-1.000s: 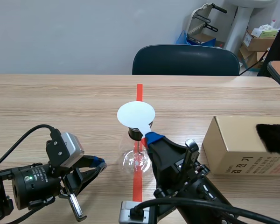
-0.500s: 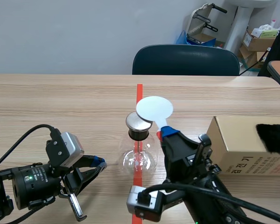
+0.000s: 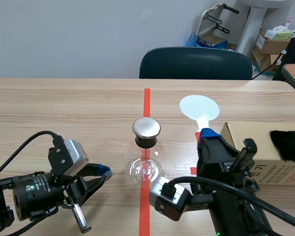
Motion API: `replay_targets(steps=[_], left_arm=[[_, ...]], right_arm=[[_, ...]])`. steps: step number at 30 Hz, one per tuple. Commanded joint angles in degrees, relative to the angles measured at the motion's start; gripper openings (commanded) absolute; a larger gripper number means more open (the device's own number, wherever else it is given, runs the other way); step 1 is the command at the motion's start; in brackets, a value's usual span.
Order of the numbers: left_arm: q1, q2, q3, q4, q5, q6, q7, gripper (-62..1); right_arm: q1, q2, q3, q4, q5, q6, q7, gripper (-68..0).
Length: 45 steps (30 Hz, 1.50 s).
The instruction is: Do the electroscope experiment
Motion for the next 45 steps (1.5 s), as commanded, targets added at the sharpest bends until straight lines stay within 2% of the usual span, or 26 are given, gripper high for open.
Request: replay_targets(steps=[1,5,13,18,27,32,38,45], left_arm=[[0.2,0.2,-0.1,1.0,-0.4,0.0,-0.7,-54.3],[0.2,0.2,-0.1,1.0,-0.4,0.0,-0.7,-54.3],[0.2,0.2,-0.1,1.0,-0.4,0.0,-0.6,-54.3],[0.2,0.2,-0.1,1.0,-0.4,0.0,-0.6,-54.3],[0.2,0.2,-0.1,1.0,-0.4,0.0,-0.5,-54.3],[0.2,0.2,-0.1,1.0,-0.4,0.0,-0.5,-54.3],[0.2,0.2,-0.1,1.0,-0.4,0.0,-0.4,-54.3],[0.2,0.2,-0.1,1.0,-0.4,0.0,-0.5,-54.3]], right_arm=[[-0.2,1.0,0.3,1.2,0.0,-0.7,-0.6,-66.9],[-1.0,0.9,0.7,1.2,0.0,-0.7,-1.7,-66.9],[-1.0,0.9,1.0,1.2,0.0,-0.7,-0.4,-66.9],[-1.0,1.0,1.0,1.2,0.0,-0.7,3.8,-66.9],[-1.0,0.9,1.0,1.2,0.0,-0.7,16.5,-66.9],[-1.0,0.9,1.0,1.2,0.0,-0.7,21.8,-66.9],[-1.0,0.9,1.0,1.2,0.0,-0.7,24.8,-66.9],[-1.0,0.9,1.0,1.2,0.0,-0.7,25.4,-66.9]])
